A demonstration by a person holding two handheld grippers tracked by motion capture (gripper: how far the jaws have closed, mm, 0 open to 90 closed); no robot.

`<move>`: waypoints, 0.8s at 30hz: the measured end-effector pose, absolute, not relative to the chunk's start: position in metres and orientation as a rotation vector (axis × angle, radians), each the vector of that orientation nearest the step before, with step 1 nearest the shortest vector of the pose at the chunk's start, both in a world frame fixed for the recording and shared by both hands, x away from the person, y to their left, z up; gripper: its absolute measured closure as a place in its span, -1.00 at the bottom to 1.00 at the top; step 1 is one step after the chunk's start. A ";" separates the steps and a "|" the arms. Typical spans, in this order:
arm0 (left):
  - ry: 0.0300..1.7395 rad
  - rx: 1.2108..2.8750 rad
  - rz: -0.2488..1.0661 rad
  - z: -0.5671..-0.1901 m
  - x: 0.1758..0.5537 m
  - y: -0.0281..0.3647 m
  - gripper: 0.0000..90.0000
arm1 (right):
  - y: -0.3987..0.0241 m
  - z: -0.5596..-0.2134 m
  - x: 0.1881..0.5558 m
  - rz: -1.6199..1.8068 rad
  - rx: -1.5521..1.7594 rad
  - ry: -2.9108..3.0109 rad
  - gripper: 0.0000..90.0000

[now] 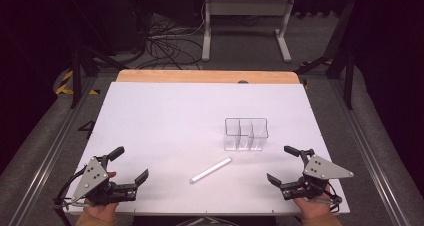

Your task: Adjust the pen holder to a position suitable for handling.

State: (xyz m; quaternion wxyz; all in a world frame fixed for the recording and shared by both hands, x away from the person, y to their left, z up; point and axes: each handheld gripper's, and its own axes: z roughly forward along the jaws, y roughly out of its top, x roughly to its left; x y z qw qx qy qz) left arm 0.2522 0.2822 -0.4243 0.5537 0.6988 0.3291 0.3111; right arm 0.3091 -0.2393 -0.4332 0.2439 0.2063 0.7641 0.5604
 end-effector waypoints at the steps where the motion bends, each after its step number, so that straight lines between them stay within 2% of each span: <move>1: 0.774 1.656 0.742 -0.424 0.252 0.281 -0.95 | -0.239 -0.433 0.309 1.531 0.564 2.087 -0.95; 11: 0.741 1.697 0.805 -0.424 0.249 0.275 -0.93 | -0.236 -0.432 0.308 1.503 0.544 2.103 -0.92; 16: 0.755 1.677 0.743 -0.425 0.250 0.277 -0.93 | -0.236 -0.431 0.307 1.497 0.552 2.100 -0.92; 24: 0.761 1.699 0.780 -0.425 0.250 0.276 -0.91 | -0.234 -0.428 0.308 1.477 0.560 2.109 -0.92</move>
